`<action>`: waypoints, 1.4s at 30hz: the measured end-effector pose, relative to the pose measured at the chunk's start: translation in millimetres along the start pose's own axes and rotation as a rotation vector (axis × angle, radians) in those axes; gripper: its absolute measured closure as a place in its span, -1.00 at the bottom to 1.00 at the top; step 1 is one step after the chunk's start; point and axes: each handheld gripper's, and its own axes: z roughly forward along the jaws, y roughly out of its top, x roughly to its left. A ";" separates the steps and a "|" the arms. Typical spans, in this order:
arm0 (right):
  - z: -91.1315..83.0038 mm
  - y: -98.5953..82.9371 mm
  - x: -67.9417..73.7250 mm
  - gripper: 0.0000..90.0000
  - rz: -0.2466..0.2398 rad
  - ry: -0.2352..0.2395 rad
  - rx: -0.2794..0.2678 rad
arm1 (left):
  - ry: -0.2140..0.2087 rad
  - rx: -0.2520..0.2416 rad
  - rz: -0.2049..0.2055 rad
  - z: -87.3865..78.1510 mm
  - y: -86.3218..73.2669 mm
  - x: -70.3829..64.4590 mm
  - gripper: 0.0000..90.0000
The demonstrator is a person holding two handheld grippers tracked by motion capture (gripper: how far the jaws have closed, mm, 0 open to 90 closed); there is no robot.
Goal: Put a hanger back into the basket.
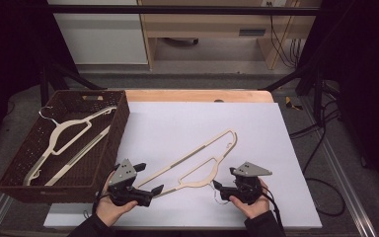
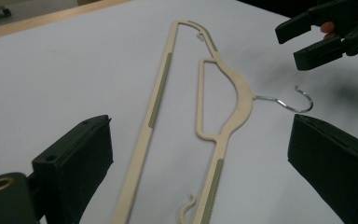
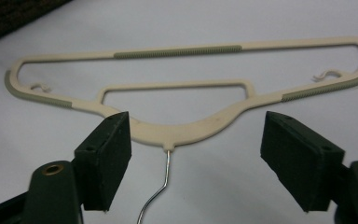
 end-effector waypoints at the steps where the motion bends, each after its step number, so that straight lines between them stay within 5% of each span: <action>1: 2.9 -1.0 1.9 -0.34 0.000 -0.004 0.007 | -0.005 0.008 -0.004 1.7 -1.1 0.2 -0.86; 12: 33.2 -11.4 12.3 0.32 -0.070 -0.014 0.163 | -0.013 0.037 0.003 9.5 -5.7 -1.9 -0.86; 23: 36.7 -10.1 20.7 0.84 -0.080 -0.028 0.217 | -0.010 0.048 0.006 10.8 -8.8 0.5 -0.85; 33: 38.1 -7.9 18.9 0.98 -0.031 -0.017 0.232 | -0.013 0.064 0.019 18.1 -6.1 -1.6 -0.84; 37: 37.7 -5.5 21.2 0.99 0.036 -0.006 0.233 | -0.023 0.073 0.041 24.3 0.6 -5.3 -0.83; 42: 32.6 -1.4 18.0 0.99 0.015 -0.012 0.227 | -0.037 0.106 0.081 35.4 7.1 -10.6 -0.79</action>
